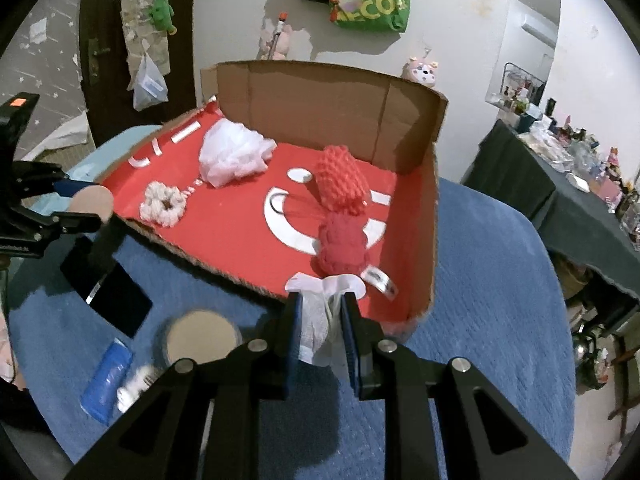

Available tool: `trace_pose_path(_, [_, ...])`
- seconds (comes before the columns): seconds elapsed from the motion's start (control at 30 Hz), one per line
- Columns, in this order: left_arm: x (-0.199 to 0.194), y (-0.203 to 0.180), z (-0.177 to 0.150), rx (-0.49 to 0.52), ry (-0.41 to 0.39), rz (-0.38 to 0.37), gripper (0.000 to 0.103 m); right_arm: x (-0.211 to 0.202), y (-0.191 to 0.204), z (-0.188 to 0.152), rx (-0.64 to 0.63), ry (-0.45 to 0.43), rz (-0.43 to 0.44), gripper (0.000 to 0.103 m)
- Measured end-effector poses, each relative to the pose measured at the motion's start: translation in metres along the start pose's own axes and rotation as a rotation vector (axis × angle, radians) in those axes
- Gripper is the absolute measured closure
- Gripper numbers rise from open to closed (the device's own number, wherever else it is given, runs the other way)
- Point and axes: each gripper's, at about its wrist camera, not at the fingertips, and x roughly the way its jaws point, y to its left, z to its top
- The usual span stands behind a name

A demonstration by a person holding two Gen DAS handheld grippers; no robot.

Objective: Organize soft objects
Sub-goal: 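Lower the cloth and pad into the box and open both tools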

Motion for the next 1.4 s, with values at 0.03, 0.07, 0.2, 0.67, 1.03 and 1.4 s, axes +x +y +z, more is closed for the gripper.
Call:
trace_pose_path(0.03, [0.001,-0.001,0.003,-0.001,-0.004,-0.009,0.056,0.001,0.0,0.003,0.002,-0.003,0.013,0.082])
trace_pose_path(0.07, [0.003,-0.002,0.007,0.0,-0.007,-0.02,0.056,0.002,0.0,0.006,0.002,-0.005,0.022,0.082])
trace_pose_path(0.2, [0.014,-0.008,0.026,0.001,-0.021,-0.082,0.056,0.011,0.003,0.019,0.0,-0.007,0.065,0.082])
trace_pose_path(0.67, [0.087,-0.019,0.072,0.061,0.102,-0.183,0.056,0.075,0.014,0.059,-0.049,0.082,0.199,0.082])
trace_pose_path(1.03, [0.116,-0.018,0.075,0.076,0.166,-0.169,0.056,0.108,0.016,0.062,-0.079,0.151,0.211,0.082])
trace_pose_path(1.4, [0.117,-0.017,0.071,0.08,0.147,-0.164,0.046,0.116,0.013,0.061,-0.078,0.168,0.213,0.08])
